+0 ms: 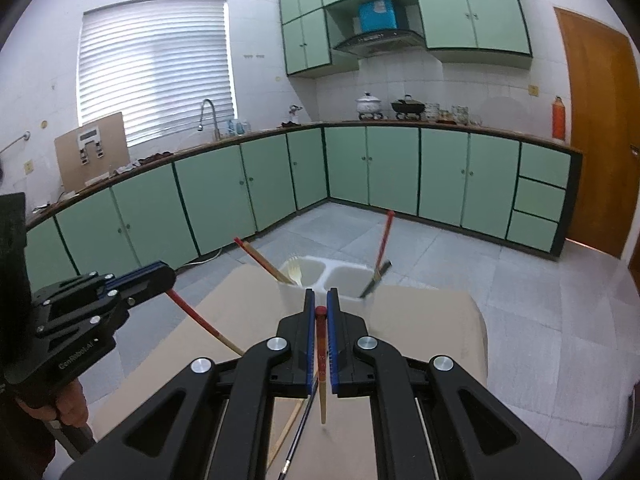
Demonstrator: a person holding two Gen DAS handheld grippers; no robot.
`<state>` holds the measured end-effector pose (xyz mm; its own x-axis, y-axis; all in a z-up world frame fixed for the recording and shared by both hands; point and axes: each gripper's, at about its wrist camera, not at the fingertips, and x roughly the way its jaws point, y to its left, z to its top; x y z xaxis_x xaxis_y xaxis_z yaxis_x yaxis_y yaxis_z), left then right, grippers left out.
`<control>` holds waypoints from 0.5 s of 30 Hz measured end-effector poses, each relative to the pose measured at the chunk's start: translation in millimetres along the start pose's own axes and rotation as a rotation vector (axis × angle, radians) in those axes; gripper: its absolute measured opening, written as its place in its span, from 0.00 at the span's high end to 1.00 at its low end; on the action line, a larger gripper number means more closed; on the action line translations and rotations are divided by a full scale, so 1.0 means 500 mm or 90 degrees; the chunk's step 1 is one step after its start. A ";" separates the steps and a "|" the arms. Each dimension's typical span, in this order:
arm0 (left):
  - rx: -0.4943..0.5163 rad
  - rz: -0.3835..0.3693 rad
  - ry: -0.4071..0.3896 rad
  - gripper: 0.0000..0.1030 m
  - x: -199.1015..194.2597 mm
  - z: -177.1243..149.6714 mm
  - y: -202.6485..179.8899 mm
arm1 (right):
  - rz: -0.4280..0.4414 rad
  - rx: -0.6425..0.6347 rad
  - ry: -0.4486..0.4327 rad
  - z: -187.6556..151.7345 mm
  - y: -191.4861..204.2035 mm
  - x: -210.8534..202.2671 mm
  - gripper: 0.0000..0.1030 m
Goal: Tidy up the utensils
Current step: 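Lift the red-painted chopstick with the left gripper while the right gripper lifts the patterned one toward the holder, then open both grippers over the white holder, dropping the chopsticks in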
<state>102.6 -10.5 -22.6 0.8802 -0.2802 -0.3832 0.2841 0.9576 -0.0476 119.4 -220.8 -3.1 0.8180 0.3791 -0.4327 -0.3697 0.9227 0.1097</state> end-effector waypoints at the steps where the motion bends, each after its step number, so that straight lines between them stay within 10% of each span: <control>1: -0.003 -0.003 -0.003 0.95 -0.002 0.005 0.001 | 0.005 -0.002 -0.003 0.008 0.001 -0.001 0.95; 15: 0.015 0.011 -0.113 0.95 -0.003 0.145 0.011 | 0.004 -0.029 -0.105 0.182 0.004 0.004 0.95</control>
<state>130.5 -9.9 44.7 0.9380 -0.2726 -0.2141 0.2750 0.9613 -0.0192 160.4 -212.0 77.6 0.8754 0.3945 -0.2794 -0.3914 0.9176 0.0694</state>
